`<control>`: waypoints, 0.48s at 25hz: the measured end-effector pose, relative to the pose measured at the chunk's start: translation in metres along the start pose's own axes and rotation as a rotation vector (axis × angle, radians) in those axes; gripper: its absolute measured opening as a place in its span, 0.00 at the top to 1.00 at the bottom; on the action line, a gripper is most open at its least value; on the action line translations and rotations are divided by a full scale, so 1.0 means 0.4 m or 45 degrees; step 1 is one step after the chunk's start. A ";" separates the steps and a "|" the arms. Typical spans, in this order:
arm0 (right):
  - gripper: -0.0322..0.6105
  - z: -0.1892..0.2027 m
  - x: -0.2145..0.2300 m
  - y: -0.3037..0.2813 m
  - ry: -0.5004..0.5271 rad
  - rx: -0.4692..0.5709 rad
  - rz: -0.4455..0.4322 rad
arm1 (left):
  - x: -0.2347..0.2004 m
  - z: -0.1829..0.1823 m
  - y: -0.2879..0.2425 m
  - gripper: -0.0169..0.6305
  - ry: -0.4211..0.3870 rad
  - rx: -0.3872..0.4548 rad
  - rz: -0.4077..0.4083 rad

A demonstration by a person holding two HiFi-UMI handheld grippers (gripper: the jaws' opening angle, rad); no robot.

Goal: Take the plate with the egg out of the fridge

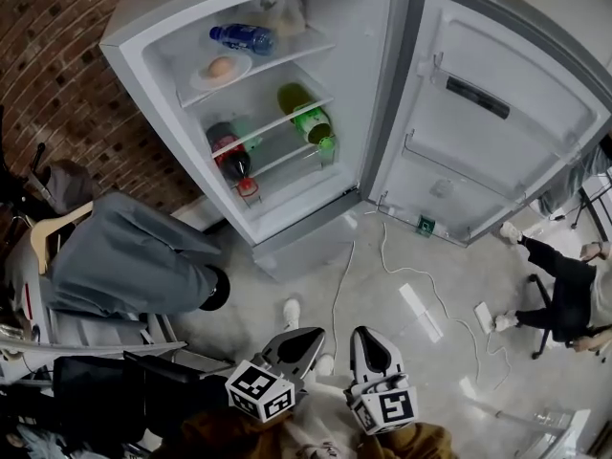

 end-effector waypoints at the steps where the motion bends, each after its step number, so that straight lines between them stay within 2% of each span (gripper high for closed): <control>1: 0.94 -0.003 -0.001 -0.011 0.004 0.001 0.001 | -0.009 -0.007 -0.004 0.96 -0.004 0.002 0.002; 9: 0.94 -0.023 -0.012 -0.124 -0.004 0.010 0.016 | -0.106 -0.078 -0.034 0.96 -0.004 0.018 0.014; 12: 0.94 -0.046 0.011 -0.154 0.005 0.022 0.047 | -0.125 -0.100 -0.077 0.96 -0.002 0.012 0.048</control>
Point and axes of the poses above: the fingertips, and each gripper's own axes: y backward along the fingers, x to its right, z out of its underside, the point moved 8 cm from there along y, backward along the fingers, and after that the axes turned 7 degrees about x, right-handed, at the moved point
